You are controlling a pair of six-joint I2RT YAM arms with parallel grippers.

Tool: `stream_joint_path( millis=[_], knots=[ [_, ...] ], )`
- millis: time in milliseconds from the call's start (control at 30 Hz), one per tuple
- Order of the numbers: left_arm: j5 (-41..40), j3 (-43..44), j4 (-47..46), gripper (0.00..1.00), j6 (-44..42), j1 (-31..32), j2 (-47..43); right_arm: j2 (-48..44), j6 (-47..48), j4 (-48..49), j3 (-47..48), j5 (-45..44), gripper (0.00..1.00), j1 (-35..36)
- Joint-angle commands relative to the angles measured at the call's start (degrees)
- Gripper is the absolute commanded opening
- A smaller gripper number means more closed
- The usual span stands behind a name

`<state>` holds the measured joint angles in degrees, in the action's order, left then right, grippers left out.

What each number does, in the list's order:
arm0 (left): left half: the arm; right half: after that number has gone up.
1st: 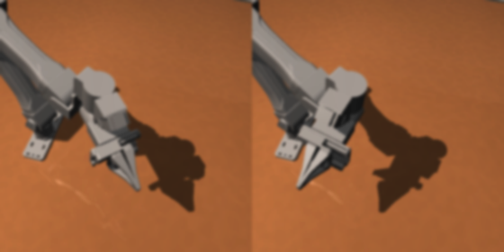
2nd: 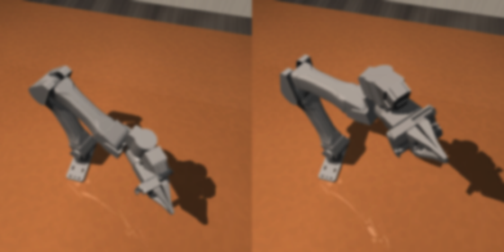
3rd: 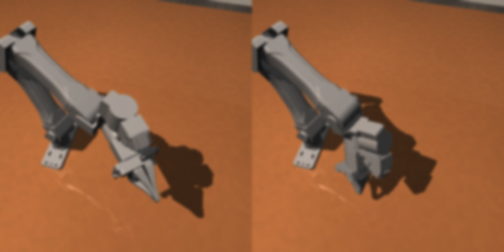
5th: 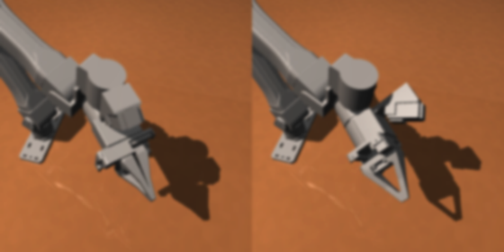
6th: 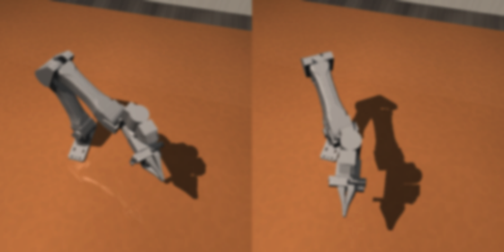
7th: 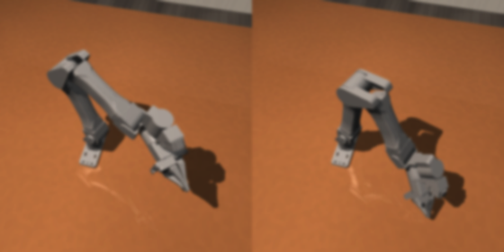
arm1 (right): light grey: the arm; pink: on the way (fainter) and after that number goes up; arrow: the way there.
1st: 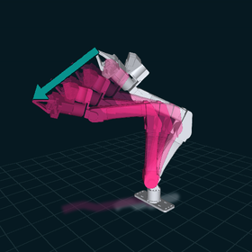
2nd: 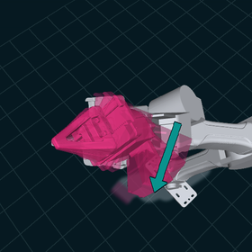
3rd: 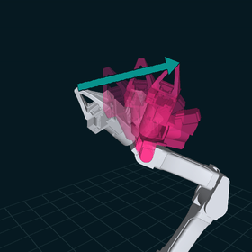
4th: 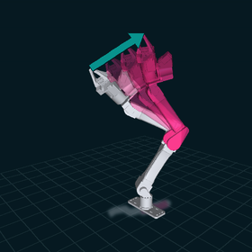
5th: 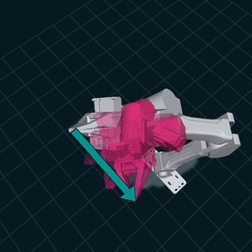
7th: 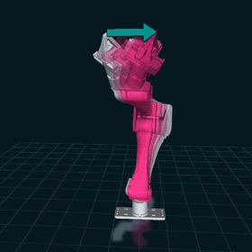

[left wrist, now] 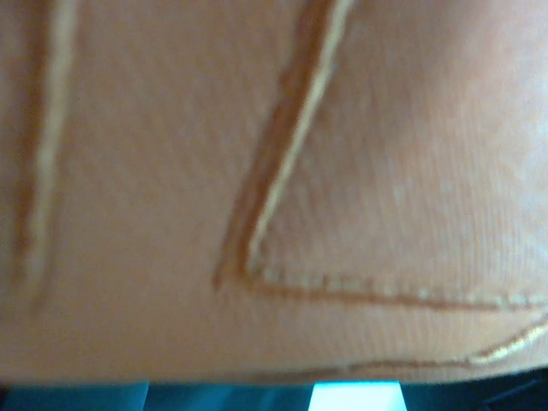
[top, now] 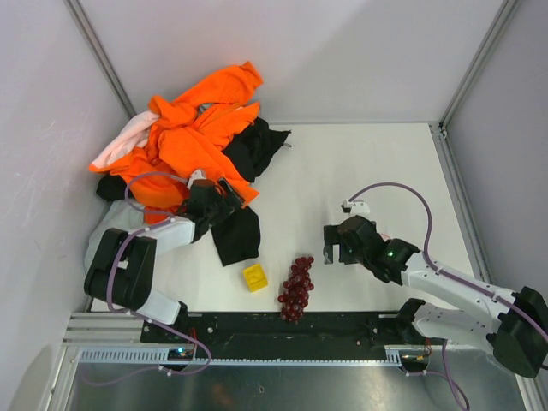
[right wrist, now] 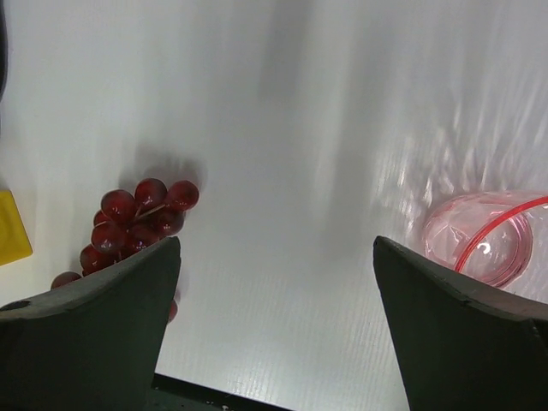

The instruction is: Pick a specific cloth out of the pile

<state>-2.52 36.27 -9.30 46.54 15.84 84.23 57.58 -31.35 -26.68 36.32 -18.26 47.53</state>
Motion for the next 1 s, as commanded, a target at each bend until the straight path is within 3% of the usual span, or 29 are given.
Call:
stream_joint_path(
  millis=[0,100,367,700,967],
  knots=[
    [-3.03,4.89,-3.58,0.96,-0.82,0.25,4.88,1.01,0.92,1.23,-0.45,-1.52,0.99,0.28],
    [-3.83,6.73,-1.98,0.89,-1.84,0.3,8.25,1.28,1.22,0.93,-0.46,-1.9,0.99,0.28],
    [-6.63,15.12,10.1,0.56,-7.19,1.84,18.57,2.37,1.75,0.84,-0.54,-2.55,0.99,0.04],
    [-5.65,10.89,11.56,0.04,-9.89,4.65,18.53,2.54,1.74,1.09,-0.54,-2.19,0.99,-0.07],
    [-4.11,6.93,12.01,0.01,-11.17,6.89,7.66,0.77,1.23,0.8,-0.56,-1.61,0.99,0.0]
  ],
)
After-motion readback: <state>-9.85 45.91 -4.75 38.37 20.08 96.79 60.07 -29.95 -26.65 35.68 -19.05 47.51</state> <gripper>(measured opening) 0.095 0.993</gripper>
